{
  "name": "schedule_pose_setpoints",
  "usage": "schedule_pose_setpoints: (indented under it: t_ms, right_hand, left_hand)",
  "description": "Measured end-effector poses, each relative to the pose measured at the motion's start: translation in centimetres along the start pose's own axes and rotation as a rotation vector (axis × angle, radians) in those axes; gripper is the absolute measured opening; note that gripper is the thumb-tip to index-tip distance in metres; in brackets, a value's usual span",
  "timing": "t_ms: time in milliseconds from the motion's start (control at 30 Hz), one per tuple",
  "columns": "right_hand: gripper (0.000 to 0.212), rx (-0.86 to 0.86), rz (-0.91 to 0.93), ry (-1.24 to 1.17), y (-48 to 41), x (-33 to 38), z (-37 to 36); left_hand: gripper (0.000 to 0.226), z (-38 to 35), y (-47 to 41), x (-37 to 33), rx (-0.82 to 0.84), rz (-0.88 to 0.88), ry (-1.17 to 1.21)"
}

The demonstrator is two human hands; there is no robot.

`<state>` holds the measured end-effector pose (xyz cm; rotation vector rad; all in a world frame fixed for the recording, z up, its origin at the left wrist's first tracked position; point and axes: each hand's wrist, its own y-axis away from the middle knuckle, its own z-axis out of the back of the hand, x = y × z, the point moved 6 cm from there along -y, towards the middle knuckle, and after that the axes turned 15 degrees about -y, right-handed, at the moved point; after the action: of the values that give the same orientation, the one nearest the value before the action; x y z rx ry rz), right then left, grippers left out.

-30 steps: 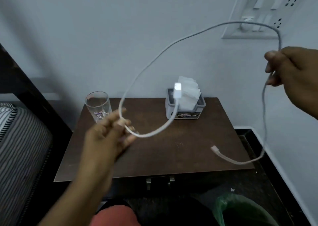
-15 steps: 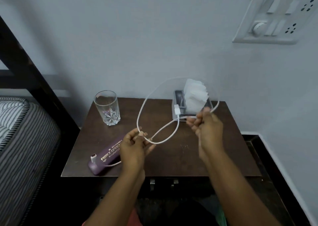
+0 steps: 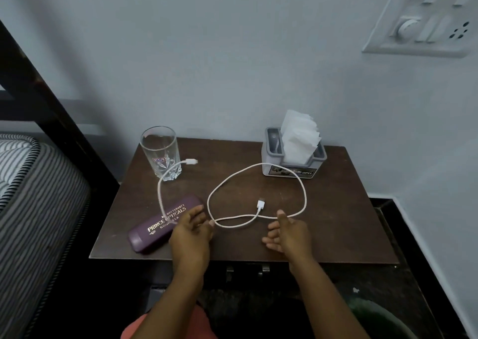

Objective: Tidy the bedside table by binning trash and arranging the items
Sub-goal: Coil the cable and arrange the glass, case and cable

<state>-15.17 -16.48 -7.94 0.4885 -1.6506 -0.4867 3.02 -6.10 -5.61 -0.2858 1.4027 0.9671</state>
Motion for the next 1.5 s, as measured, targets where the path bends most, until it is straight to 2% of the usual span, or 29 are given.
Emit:
schedule_pose_setpoints:
  t_ms: [133, 200, 233, 300, 367, 433, 533, 633, 867, 1033, 1133, 1267, 1333, 1500]
  right_hand:
    - [0.055, 0.026, 0.01, 0.25, 1.1, 1.1, 0.7]
    - [0.054, 0.011, 0.09, 0.353, 2.4, 1.5, 0.2]
    - [0.051, 0.026, 0.124, 0.36, 3.2, 1.4, -0.5]
    - [0.039, 0.152, 0.093, 0.259, 5.1, 0.0, -3.2]
    - [0.027, 0.325, 0.004, 0.198, 7.0, -2.2, -6.6]
    - [0.026, 0.407, -0.02, 0.221, 7.9, -4.2, -9.3]
    - [0.029, 0.411, -0.014, 0.249, 8.0, -6.2, -11.7]
    - [0.027, 0.413, -0.041, 0.196, 8.1, -7.4, -13.9]
    - [0.022, 0.372, -0.166, 0.064, 8.9, -9.4, -15.9]
    - [0.016, 0.513, -0.264, 0.052, 11.0, -8.6, -14.3]
    - [0.015, 0.584, -0.294, 0.025, 12.2, -7.1, -12.3]
    - [0.011, 0.577, -0.221, -0.043, 12.3, -2.5, -7.5]
    - [0.02, 0.533, -0.152, -0.116, 11.4, 0.2, -4.0]
    - [0.054, 0.362, 0.074, -0.275, 7.1, 7.0, 5.8]
  left_hand:
    - [0.027, 3.8, 2.3, -0.1, 0.059, -0.018, -0.047]
    - [0.023, 7.6, 3.1, -0.5, -0.098, -0.111, -0.207]
    - [0.021, 9.5, 3.3, -1.1, -0.209, -0.186, -0.394]
    - [0.039, 12.1, 3.0, -1.8, -0.37, -0.267, -0.785]
    - [0.075, 12.4, 1.3, -1.1, -0.308, -0.319, -1.007]
    - [0.093, 11.6, -0.4, -0.5, -0.181, -0.381, -1.101]
    - [0.078, 10.6, -1.6, 0.0, -0.035, -0.443, -1.011]
    - [0.064, 10.8, -1.4, -0.1, -0.09, -0.444, -0.982]
    - [0.058, 12.2, 1.1, -1.0, -0.178, -0.371, -1.091]
    - [0.064, 14.1, 4.9, -1.3, -0.17, -0.279, -1.074]
    - [0.074, 13.5, 6.9, -2.8, -0.2, -0.414, -1.083]
    - [0.063, 9.3, 8.4, -6.4, -0.206, -0.712, -1.115]
    - [0.059, 5.9, 8.5, -7.3, -0.113, -0.817, -1.09]
    - [0.062, -5.3, 9.2, -8.2, 0.282, -0.943, -0.98]
